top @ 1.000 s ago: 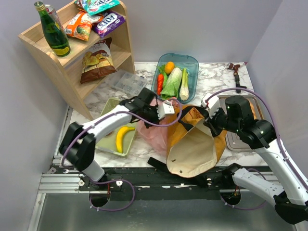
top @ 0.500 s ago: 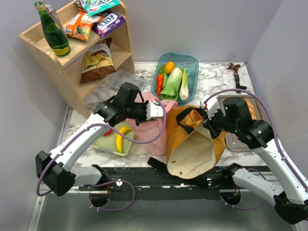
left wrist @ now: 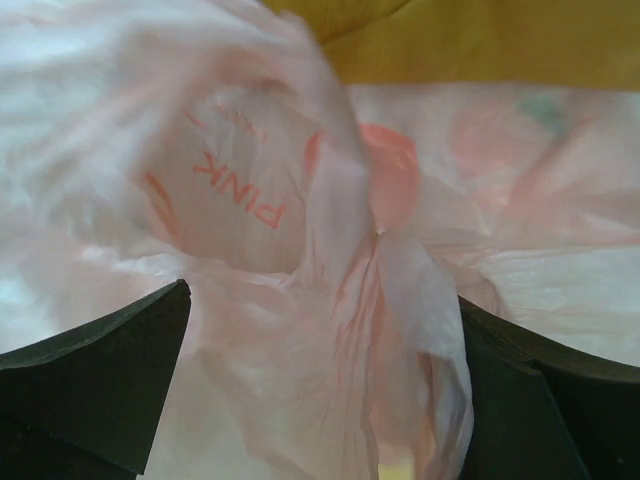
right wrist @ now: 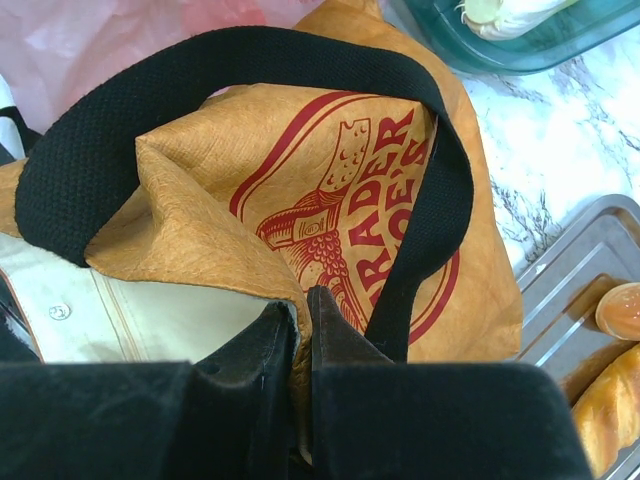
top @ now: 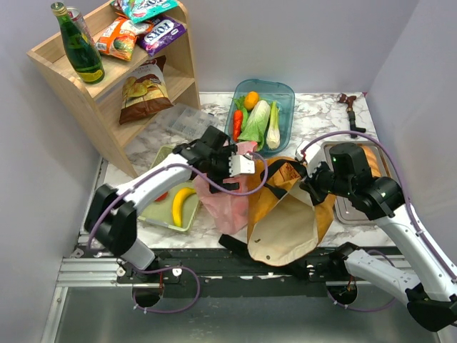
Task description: Untie the knot of the grocery bags and take out the mixed food
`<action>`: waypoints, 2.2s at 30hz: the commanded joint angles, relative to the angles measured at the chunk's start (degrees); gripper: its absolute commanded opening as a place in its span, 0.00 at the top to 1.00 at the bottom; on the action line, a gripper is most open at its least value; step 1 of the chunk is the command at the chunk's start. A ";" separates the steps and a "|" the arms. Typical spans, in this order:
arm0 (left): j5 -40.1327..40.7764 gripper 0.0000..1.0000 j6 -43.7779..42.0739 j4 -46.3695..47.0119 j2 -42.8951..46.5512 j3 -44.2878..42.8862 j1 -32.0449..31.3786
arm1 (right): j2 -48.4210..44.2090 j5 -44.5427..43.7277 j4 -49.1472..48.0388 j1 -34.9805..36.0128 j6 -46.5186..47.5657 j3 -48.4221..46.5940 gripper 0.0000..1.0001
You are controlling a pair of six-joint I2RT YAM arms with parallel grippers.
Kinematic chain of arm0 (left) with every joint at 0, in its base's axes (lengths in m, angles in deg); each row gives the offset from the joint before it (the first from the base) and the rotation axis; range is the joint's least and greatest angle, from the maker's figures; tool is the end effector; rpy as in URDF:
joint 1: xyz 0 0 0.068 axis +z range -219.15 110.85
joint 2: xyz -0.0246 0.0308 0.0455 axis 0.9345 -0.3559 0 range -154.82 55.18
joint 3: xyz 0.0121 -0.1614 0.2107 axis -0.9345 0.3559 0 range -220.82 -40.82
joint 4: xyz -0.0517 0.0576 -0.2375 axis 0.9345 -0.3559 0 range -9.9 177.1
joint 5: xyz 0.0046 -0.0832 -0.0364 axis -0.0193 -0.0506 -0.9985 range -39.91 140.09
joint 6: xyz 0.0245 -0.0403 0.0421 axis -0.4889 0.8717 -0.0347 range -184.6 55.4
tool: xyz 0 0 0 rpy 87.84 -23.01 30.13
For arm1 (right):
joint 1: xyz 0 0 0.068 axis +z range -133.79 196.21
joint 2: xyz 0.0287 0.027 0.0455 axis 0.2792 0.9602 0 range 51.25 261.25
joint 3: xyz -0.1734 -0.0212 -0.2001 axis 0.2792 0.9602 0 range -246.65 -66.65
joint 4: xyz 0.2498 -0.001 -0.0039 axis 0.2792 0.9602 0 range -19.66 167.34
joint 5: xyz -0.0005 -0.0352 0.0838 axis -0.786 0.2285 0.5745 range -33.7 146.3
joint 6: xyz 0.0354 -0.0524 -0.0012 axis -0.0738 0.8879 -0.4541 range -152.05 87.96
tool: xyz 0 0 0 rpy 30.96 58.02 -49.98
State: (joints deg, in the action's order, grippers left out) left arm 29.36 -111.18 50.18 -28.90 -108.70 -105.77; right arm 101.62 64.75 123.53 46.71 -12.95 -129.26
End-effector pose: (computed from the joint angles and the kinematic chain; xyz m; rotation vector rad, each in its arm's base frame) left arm 0.2348 -0.1958 0.2660 1.7363 1.7307 -0.3751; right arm 0.1369 0.0889 0.3391 -1.0302 2.0463 0.2721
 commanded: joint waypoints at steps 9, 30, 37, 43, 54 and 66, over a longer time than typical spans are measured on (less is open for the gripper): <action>4.24 0.78 -3.09 -8.80 -13.46 -7.71 -0.43 | 0.59 -0.28 0.25 -0.40 -0.34 0.73 0.99; -45.83 1.00 7.37 -37.49 16.75 -41.77 -4.56 | 16.12 -0.69 -13.22 -0.63 -17.90 -11.03 0.99; -27.46 1.00 16.39 -17.07 21.62 -18.93 -13.37 | 15.61 5.25 -10.89 -0.88 -20.67 -12.11 0.99; 8.29 1.00 16.62 9.29 17.61 1.64 -18.30 | 12.89 11.61 -5.77 -0.93 -16.17 -10.33 0.99; 10.63 1.00 15.77 25.75 21.60 15.42 -16.15 | 11.79 16.07 -2.55 -0.88 -14.70 -5.52 0.99; 13.47 1.00 11.99 34.59 -0.11 9.17 -28.76 | 16.32 18.45 -6.46 -0.88 -20.58 -8.58 0.99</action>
State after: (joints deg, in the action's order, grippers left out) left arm 38.43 -98.24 81.21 -19.34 -96.24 -133.95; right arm 117.46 80.90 118.81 46.10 -31.07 -135.75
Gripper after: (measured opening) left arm 0.019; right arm 0.100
